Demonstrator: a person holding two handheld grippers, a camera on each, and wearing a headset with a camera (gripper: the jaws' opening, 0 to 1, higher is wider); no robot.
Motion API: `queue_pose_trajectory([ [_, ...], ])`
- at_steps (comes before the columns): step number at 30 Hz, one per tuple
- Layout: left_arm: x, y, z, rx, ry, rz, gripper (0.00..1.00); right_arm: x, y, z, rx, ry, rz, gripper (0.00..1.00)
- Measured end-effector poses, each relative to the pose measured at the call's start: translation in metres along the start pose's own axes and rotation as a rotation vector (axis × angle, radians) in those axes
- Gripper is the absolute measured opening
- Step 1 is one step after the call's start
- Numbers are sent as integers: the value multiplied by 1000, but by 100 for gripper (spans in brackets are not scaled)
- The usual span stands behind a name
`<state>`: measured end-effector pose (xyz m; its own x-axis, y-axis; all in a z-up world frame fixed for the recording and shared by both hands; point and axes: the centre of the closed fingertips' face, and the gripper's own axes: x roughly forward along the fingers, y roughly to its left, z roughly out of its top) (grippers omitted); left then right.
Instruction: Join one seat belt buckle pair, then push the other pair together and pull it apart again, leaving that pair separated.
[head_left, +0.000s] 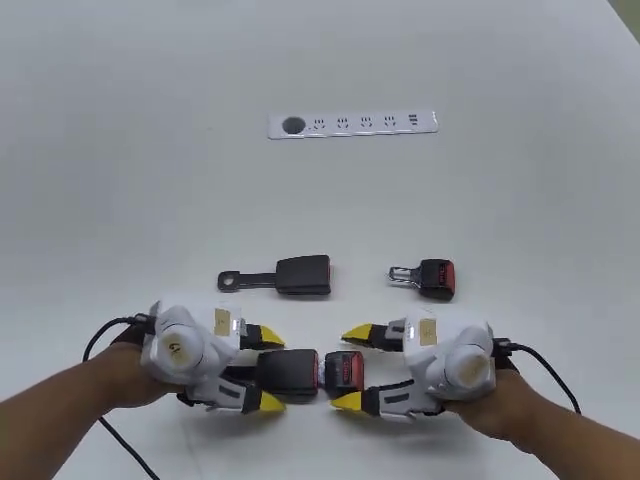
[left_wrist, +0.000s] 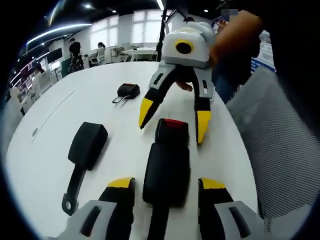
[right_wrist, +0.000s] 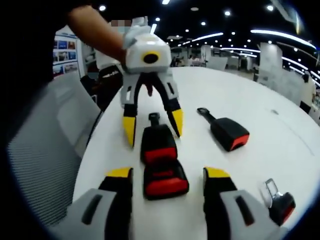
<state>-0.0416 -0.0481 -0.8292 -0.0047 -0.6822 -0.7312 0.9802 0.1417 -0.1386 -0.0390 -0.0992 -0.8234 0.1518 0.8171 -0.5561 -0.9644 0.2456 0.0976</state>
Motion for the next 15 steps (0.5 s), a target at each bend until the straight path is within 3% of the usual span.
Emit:
queue_pose_trajectory([
  [1, -1, 1, 0, 11, 8, 0, 60, -1, -4, -1, -9, 14, -17, 66],
  [3, -5, 2, 5, 56, -11, 15, 65, -5, -3, 3, -6, -9, -12, 67],
  [5, -9, 4, 9, 47, -6, 29, 67, -7, -4, 4, -13, -6, -23, 68],
  [12, -23, 13, 26, 61, -52, 83, 76, -17, -10, 15, -11, -36, -54, 73],
  [15, -32, 24, 37, 67, -77, 125, 77, -22, -15, 18, -15, -41, -67, 74],
])
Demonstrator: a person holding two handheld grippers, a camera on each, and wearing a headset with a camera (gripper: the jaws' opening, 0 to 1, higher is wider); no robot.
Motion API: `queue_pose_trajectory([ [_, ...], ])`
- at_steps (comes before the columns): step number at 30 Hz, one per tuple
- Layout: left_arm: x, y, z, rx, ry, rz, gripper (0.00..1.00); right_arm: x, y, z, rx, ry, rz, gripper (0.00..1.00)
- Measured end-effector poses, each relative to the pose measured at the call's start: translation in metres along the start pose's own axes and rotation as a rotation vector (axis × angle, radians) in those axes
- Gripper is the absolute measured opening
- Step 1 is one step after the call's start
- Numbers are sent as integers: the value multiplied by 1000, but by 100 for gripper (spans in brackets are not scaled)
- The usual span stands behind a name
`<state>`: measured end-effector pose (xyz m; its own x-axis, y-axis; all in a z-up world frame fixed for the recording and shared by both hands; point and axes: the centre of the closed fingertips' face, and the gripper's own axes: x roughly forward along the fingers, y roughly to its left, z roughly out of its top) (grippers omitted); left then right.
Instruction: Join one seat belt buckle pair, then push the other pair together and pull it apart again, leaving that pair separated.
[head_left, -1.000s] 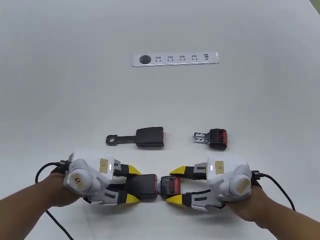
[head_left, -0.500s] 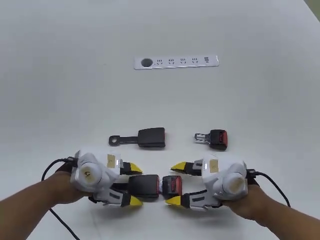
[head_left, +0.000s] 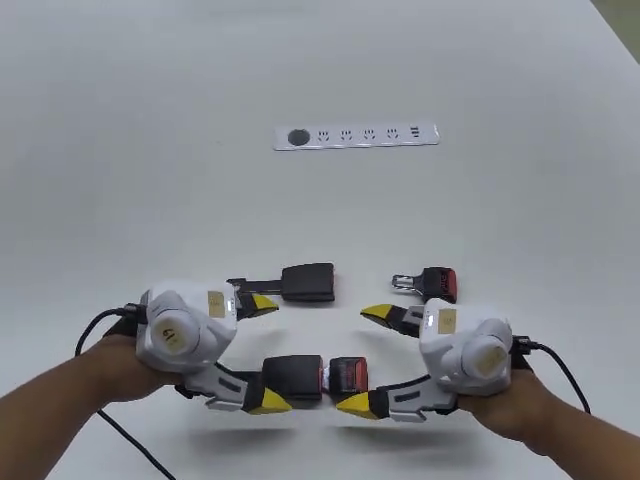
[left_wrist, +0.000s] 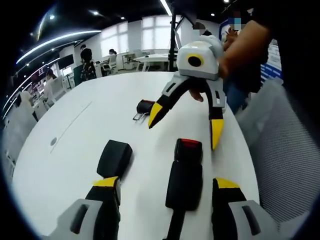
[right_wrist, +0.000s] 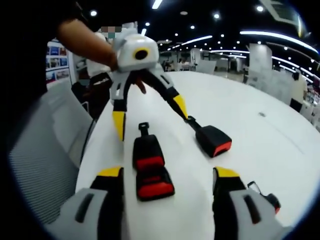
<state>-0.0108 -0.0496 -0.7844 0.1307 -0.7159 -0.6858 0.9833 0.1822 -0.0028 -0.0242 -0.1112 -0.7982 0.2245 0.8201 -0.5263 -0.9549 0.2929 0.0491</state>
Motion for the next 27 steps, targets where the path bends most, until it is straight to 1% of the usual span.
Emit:
queue_pose_trajectory([
  [1, -1, 4, 2, 6, -2, 18, 79, -1, -2, 1, 1, -1, -3, 74],
  [2, -3, 11, 2, 23, 5, 41, 81, -4, -6, 1, -1, -3, -9, 74],
  [3, -3, 12, 3, 22, 3, 34, 81, -6, -8, 1, -11, -1, -16, 74],
  [5, -5, 17, 6, 17, -3, 36, 79, -10, -16, -1, -21, 11, -29, 75],
  [7, -5, 21, 8, 10, -7, 35, 79, -16, -25, 1, -2, -3, -45, 75],
  [8, -5, 23, 7, 6, -6, 35, 79, -19, -31, 2, -8, -5, -58, 76],
  [11, -4, 31, 8, 20, -3, 40, 79, -25, -39, 0, -4, -1, -60, 77],
  [13, -4, 36, 9, 23, -3, 42, 79, -30, -47, -3, -13, 11, -72, 78],
  [15, -4, 43, 12, 30, -7, 52, 79, -36, -54, -5, -10, 17, -82, 77],
  [16, -4, 49, 12, 31, -8, 57, 79, -39, -58, -8, -17, 30, -91, 77],
  [18, -3, 55, 13, 27, -10, 58, 79, -44, -62, -11, -16, 36, -90, 77],
  [22, 0, 63, 17, 29, -13, 61, 79, -53, -73, -18, -19, 57, -96, 77],
  [24, 2, 68, 20, 17, -30, 56, 79, -58, -80, -22, -14, 69, -97, 78],
  [25, 3, 70, 20, 17, -27, 57, 78, -61, -85, -25, -15, 79, -99, 79],
  [27, 6, 73, 20, 22, -18, 59, 78, -66, -93, -27, -15, 81, -102, 79],
])
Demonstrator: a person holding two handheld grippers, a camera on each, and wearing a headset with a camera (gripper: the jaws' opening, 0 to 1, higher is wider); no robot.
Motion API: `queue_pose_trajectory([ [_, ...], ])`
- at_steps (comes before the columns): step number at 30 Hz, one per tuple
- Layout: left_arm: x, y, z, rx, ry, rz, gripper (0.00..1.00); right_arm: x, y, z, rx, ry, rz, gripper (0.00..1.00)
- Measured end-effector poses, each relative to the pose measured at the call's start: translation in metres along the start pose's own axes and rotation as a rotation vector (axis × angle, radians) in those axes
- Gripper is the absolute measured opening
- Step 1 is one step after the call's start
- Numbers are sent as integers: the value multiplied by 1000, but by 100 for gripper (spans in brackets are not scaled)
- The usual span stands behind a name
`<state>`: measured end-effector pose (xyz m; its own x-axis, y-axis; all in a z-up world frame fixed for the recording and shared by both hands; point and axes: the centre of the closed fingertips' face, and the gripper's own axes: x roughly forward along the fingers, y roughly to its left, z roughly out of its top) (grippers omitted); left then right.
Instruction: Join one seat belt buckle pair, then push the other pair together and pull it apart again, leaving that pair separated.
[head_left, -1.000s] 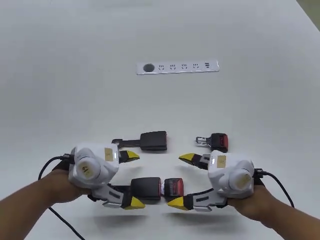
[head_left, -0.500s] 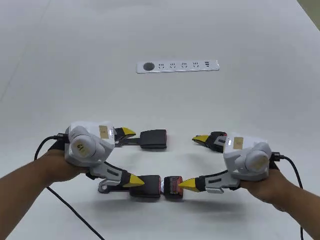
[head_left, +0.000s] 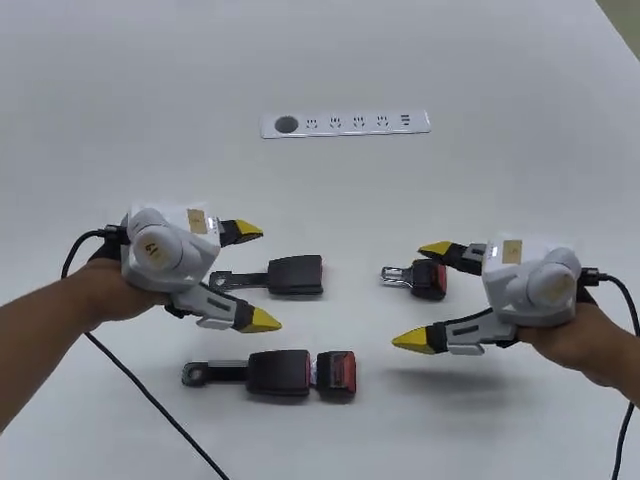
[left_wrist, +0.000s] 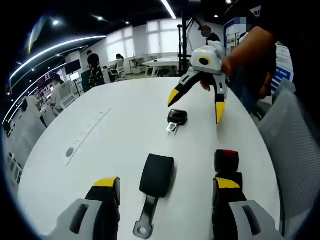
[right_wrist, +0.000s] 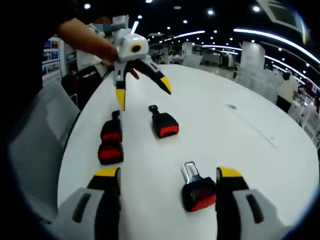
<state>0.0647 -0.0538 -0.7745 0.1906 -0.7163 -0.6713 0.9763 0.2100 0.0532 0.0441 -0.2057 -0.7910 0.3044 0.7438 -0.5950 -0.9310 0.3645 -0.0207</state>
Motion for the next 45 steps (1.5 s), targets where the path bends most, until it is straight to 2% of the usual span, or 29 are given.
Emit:
queue_pose_trajectory([
  [4, 8, 3, 0, 0, 6, -12, 78, -5, -16, -8, 31, 8, -11, 78],
  [7, 15, 5, -5, 6, 25, -21, 77, -7, -30, -16, 44, 19, -19, 77],
  [12, 25, 6, -10, 16, 41, -43, 76, -6, -42, -30, 66, 50, -9, 75],
  [24, 47, 13, -22, 17, 67, -78, 72, 7, -42, -47, 61, 100, 62, 70],
  [27, 51, 12, -25, 37, 80, -91, 69, 10, -41, -52, 57, 119, 83, 66],
  [30, 54, 15, -27, 23, 78, -89, 67, 10, -42, -52, 48, 123, 88, 62],
  [32, 55, 15, -30, 56, 99, -100, 64, 10, -43, -51, 45, 122, 89, 60],
  [33, 56, 13, -28, 41, 85, -106, 63, 10, -44, -50, 42, 120, 92, 59],
  [35, 57, 13, -27, 45, 75, -109, 62, 10, -42, -50, 40, 122, 103, 52],
  [37, 57, 15, -27, 40, 77, -108, 61, 10, -41, -48, 8, 124, 109, 48],
  [40, 56, 10, -24, 50, 67, -140, 51, 11, -40, -47, 3, 130, 112, 41],
  [42, 54, 10, -23, 49, 63, -145, 47, 12, -40, -45, -1, 126, 119, 40],
  [45, 53, 11, -23, 57, 69, -149, 46, 12, -41, -44, -34, 123, 123, 37],
])
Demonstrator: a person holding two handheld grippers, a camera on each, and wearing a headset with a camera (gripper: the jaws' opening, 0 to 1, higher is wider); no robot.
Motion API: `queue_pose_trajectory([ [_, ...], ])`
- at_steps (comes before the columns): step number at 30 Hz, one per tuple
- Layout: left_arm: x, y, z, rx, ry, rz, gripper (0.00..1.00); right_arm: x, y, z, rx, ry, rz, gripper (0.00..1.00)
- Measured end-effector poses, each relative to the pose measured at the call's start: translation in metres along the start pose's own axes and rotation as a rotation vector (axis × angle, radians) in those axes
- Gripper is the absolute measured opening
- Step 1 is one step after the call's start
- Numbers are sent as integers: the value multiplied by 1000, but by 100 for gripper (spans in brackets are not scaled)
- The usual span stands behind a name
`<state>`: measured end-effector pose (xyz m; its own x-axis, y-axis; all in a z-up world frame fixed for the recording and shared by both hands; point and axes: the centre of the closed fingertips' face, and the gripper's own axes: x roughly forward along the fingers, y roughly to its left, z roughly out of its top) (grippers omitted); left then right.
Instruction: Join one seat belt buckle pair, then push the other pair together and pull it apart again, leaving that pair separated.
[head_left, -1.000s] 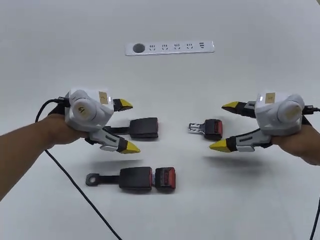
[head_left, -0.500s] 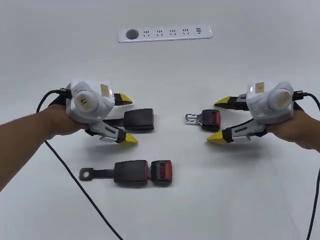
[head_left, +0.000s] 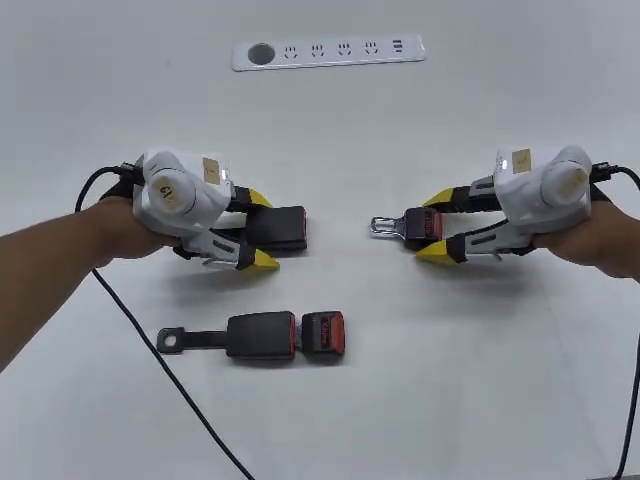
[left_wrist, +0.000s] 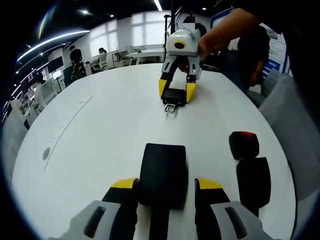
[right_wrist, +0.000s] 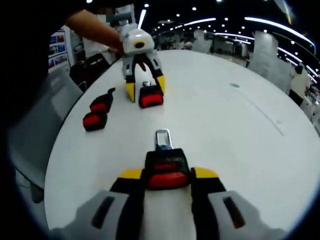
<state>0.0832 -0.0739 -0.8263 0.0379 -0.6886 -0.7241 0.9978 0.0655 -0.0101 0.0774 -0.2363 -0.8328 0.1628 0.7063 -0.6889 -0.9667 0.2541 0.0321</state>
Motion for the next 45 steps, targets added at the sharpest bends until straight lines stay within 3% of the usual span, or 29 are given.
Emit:
queue_pose_trajectory([
  [2, 1, 1, 2, 15, -10, 2, 45, 0, 0, 1, -4, -4, 9, 36],
  [5, 0, 2, 1, 9, -4, -4, 36, -1, 1, 0, -4, -19, 19, 36],
  [25, 2, 3, -1, 24, -19, -23, 35, -2, 3, 2, 0, -115, 61, 35],
  [45, 6, 1, -1, 31, -4, -37, 35, 22, 8, 25, -4, -153, 71, 35],
])
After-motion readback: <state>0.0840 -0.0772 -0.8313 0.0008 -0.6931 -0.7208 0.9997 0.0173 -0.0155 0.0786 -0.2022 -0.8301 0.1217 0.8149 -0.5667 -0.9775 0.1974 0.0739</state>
